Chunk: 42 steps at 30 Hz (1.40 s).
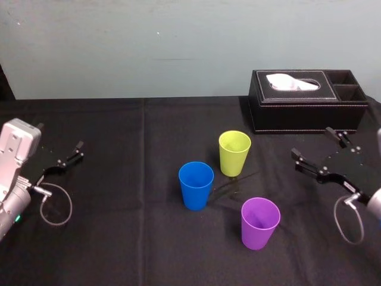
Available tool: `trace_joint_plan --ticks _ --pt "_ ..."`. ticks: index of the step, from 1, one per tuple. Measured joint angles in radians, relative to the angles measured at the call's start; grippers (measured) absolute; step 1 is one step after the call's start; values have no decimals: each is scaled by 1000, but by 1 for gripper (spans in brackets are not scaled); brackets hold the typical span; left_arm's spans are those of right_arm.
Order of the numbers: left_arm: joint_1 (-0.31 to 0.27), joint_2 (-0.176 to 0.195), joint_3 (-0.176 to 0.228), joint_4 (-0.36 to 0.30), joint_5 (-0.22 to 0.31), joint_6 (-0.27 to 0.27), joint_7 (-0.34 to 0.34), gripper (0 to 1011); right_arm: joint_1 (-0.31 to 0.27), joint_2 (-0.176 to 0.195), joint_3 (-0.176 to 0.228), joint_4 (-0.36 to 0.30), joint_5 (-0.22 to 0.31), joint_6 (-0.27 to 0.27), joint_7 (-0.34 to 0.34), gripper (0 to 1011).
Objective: Stack the three plastic cups sequentially using one hand.
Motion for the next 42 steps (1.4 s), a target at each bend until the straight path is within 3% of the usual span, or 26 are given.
trace_joint_plan --ticks 17,24,42 --pt "0 0 0 0 0 0 0 1010 -209 119 128 -123 143 -83 222 1003" --pt "0 0 0 0 0 0 0 1010 -256 137 144 -135 140 -115 282 1003" --pt "0 0 0 0 0 0 0 1010 -304 129 143 -155 112 -114 383 1003"
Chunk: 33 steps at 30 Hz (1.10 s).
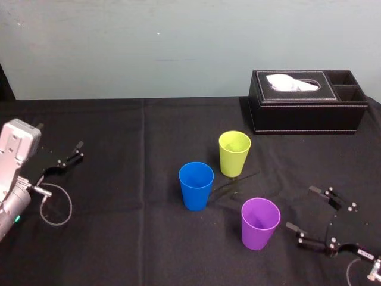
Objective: Stack the three plastic cups sequentially using one hand.
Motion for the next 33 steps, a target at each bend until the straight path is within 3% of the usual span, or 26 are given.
trace_joint_plan --ticks 9,23,33 --pt "0 0 0 0 0 0 0 1010 -12 -15 -4 4 -30 0 23 1003" --pt "0 0 0 0 0 0 0 1010 23 -63 -24 46 -52 59 56 1003" --pt "0 0 0 0 0 0 0 1010 41 -78 -42 62 -59 78 68 1003"
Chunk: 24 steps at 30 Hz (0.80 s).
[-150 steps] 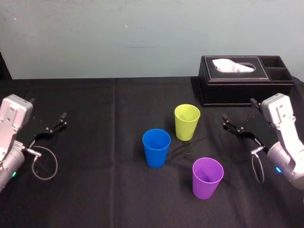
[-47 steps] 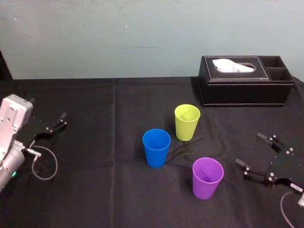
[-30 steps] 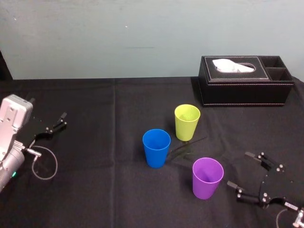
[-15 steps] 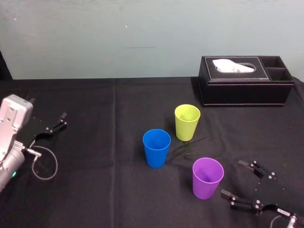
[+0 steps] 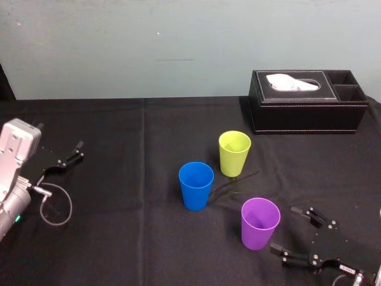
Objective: Stack the three plastic cups sequentially using one hand.
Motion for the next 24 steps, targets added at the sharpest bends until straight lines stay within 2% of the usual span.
trace_joint_plan --ticks 24 --pt "0 0 0 0 0 0 0 1010 60 -31 -55 32 -13 29 5 1003"
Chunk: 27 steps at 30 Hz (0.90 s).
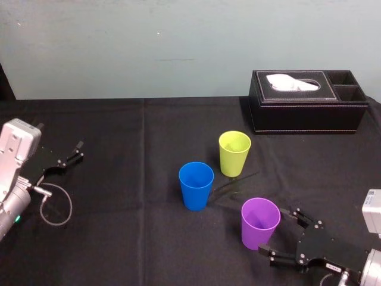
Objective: Stack the three plastic cups sequentially using one hand.
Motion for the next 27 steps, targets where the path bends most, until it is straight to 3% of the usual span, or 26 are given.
trace_joint_plan --ticks 27 --pt "0 0 0 0 0 0 0 1010 84 -49 -56 39 -29 28 -29 1003"
